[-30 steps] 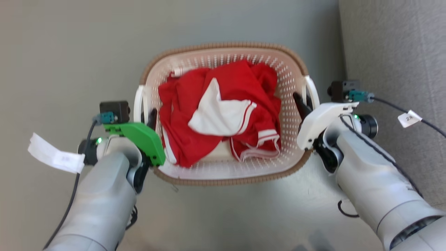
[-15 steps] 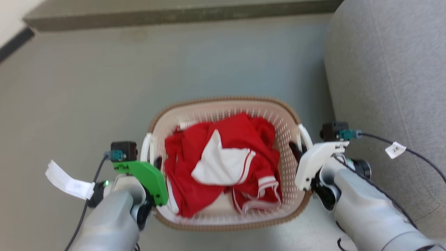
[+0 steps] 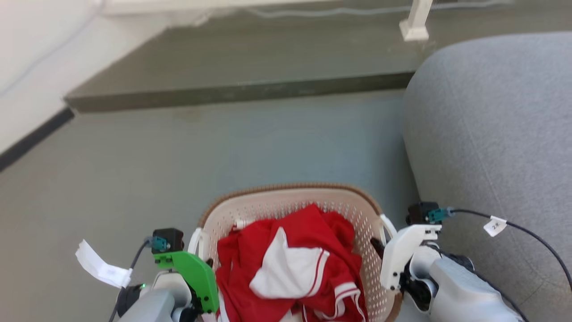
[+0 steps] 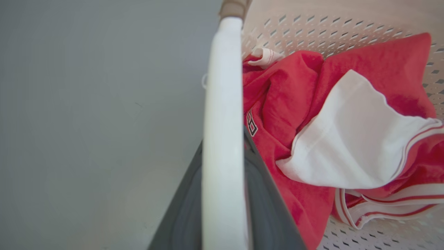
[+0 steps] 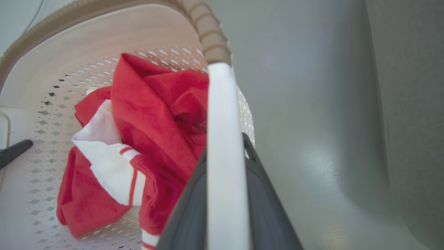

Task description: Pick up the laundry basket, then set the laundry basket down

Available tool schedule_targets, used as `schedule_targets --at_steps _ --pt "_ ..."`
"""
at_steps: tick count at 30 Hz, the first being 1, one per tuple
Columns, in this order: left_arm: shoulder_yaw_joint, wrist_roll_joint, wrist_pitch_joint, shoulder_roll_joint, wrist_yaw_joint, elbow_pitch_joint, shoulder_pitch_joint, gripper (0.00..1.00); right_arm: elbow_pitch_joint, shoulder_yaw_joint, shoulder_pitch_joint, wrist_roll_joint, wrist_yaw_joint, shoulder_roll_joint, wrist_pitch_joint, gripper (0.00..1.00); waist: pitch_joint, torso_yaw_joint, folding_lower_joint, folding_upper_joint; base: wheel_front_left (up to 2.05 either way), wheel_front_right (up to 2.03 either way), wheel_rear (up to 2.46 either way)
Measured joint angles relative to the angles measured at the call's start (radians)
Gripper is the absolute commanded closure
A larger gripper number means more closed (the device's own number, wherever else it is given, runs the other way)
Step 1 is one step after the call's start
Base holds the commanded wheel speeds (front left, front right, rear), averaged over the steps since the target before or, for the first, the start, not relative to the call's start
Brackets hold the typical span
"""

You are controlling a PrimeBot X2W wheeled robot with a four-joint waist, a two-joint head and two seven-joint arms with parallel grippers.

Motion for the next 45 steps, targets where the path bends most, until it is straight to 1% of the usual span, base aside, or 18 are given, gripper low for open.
schedule_targets --at_steps 6,12,30,45 --pt "-0.018 -0.016 0.028 0.001 0.017 -0.013 0.02 1.0 0.001 0.01 0.017 0.014 -0.001 -0.002 0.027 1.0 -0.068 -0.003 0.0 0.0 0.0 0.0 0.0" --pt "-0.031 -0.039 0.047 0.002 0.032 -0.02 0.025 1.0 0.004 0.022 0.017 0.027 -0.001 -0.005 0.048 1.0 -0.1 -0.006 0.0 0.0 0.0 0.0 0.0" --pt "-0.069 -0.066 0.064 0.008 0.068 -0.05 0.034 1.0 0.008 0.049 0.017 0.054 -0.001 -0.012 0.061 1.0 -0.111 -0.009 0.0 0.0 0.0 0.0 0.0" --pt "-0.088 -0.083 0.064 0.009 0.085 -0.06 0.034 1.0 0.009 0.068 0.016 0.071 -0.001 -0.014 0.061 1.0 -0.109 -0.01 0.0001 0.0 0.0 0.0 0.0"
